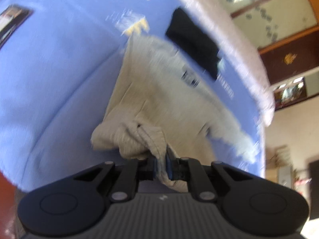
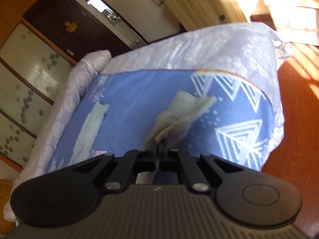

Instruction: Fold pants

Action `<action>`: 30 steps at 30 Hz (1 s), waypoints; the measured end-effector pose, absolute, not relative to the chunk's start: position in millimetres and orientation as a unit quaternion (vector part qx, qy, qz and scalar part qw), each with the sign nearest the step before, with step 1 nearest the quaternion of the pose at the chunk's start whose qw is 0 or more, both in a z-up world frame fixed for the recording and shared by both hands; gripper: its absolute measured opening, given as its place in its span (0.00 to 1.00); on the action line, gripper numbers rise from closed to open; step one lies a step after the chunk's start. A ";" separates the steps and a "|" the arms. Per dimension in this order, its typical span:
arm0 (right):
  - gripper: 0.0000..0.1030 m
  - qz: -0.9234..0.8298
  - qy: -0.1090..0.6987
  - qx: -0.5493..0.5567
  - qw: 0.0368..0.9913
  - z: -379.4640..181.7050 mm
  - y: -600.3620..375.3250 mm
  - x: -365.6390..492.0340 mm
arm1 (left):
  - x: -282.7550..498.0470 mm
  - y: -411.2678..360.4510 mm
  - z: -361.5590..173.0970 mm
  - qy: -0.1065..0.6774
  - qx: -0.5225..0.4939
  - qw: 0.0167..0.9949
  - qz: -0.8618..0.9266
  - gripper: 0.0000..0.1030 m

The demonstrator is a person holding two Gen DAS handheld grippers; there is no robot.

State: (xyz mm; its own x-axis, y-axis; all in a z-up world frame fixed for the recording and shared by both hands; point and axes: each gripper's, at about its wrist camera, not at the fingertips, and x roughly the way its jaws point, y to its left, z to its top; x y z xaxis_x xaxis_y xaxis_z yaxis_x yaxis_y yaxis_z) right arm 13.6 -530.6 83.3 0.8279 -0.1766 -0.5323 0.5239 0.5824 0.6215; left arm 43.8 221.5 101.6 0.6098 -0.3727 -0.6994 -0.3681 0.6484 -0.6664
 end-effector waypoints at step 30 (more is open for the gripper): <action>0.36 -0.168 0.245 0.265 0.917 54.0 -452.9 358.3 | 305.3 249.7 62.1 0.446 -0.297 0.843 0.039 0.59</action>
